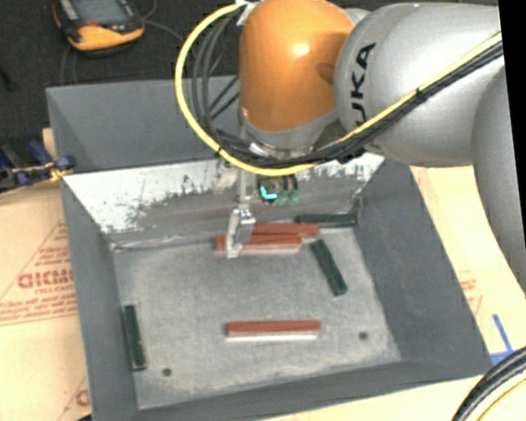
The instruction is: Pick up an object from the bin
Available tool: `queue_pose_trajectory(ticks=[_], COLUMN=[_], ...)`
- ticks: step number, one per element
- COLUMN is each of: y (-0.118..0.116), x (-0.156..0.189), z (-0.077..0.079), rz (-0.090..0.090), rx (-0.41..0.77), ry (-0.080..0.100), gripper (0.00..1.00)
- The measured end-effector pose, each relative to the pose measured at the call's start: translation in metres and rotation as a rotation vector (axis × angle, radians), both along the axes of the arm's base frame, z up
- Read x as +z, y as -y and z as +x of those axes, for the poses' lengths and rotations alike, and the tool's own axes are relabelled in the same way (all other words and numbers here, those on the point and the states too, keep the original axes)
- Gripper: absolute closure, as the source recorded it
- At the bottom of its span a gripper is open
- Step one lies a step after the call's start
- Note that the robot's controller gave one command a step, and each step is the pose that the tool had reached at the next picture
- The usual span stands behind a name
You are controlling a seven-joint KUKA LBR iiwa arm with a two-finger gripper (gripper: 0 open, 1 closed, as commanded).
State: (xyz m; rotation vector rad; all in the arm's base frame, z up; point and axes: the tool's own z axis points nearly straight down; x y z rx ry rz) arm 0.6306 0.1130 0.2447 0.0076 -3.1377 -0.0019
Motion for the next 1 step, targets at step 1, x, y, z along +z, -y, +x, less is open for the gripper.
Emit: queue_pose_trajectory(ticks=[1], y=[0.0005], x=[0.0054], z=[0.0013], rz=[0.001], rx=[-0.002], ry=[0.009], gripper=[0.00])
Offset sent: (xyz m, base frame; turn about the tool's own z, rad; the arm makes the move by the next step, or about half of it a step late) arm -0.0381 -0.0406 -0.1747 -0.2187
